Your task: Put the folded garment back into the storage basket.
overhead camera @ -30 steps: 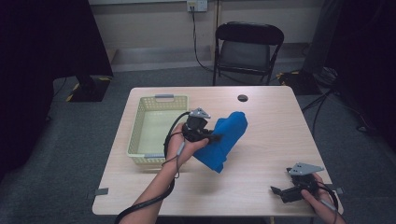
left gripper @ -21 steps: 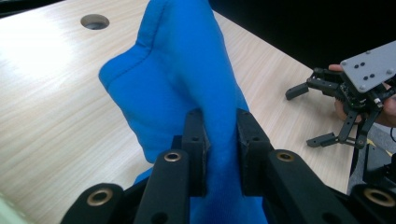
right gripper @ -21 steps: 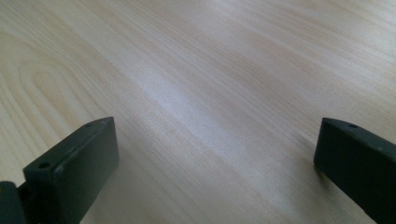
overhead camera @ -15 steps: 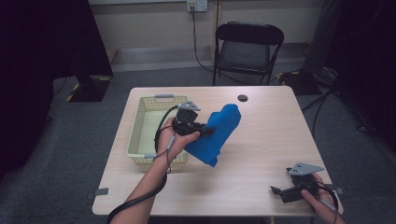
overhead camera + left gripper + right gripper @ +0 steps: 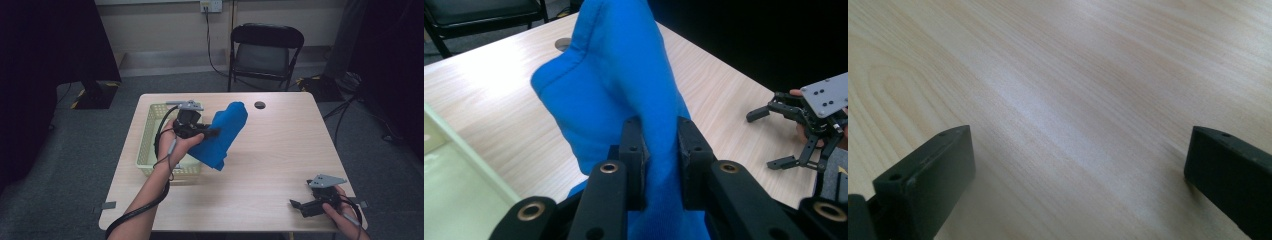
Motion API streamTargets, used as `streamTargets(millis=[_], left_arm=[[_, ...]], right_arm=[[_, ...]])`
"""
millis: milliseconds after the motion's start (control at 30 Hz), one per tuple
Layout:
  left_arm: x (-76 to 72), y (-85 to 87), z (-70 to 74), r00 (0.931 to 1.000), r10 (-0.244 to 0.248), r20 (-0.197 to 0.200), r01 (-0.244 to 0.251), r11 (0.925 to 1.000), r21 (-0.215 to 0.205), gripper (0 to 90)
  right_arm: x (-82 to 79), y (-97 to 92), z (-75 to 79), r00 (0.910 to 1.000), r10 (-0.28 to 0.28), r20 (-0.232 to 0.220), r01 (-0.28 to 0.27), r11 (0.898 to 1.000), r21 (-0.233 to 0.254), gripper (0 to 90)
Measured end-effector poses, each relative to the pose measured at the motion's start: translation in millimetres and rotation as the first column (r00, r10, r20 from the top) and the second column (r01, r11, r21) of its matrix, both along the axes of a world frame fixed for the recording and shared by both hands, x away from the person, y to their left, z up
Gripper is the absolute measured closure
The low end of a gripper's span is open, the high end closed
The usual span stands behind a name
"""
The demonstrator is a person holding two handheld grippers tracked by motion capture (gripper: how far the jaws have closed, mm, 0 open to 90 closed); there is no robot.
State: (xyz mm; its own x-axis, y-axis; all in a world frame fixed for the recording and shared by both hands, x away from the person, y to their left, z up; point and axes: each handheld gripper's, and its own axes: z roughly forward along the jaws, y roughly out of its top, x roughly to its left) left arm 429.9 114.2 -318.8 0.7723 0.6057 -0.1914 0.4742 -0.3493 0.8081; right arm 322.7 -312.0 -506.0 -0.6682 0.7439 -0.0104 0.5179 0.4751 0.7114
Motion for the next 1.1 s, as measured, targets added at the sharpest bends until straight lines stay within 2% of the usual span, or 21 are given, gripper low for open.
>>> streamTargets(millis=[100,367,667,1100], left_arm=[[1.1,5.8,1.9,0.9999,0.009,0.005,-0.009,0.9999,0.012,76.9],[2.6,21.3,7.8,0.9990,0.044,0.009,-0.044,0.9990,0.006,76.9],[4.1,36.8,11.5,0.9969,0.077,0.018,-0.077,0.9969,0.018,76.9],[7.0,57.7,12.1,0.9902,0.138,0.024,-0.138,0.9903,0.017,76.9]], right_arm=[[0.0,0.0,0.0,1.0000,0.000,0.000,0.000,1.000,0.000,0.0],[0.0,0.0,0.0,1.0000,0.000,0.000,0.000,1.000,0.000,0.0],[0.0,0.0,0.0,1.0000,0.000,0.000,0.000,1.000,0.000,0.0],[-0.1,0.0,0.0,1.0000,-0.001,-0.001,0.001,1.000,0.000,0.0]])
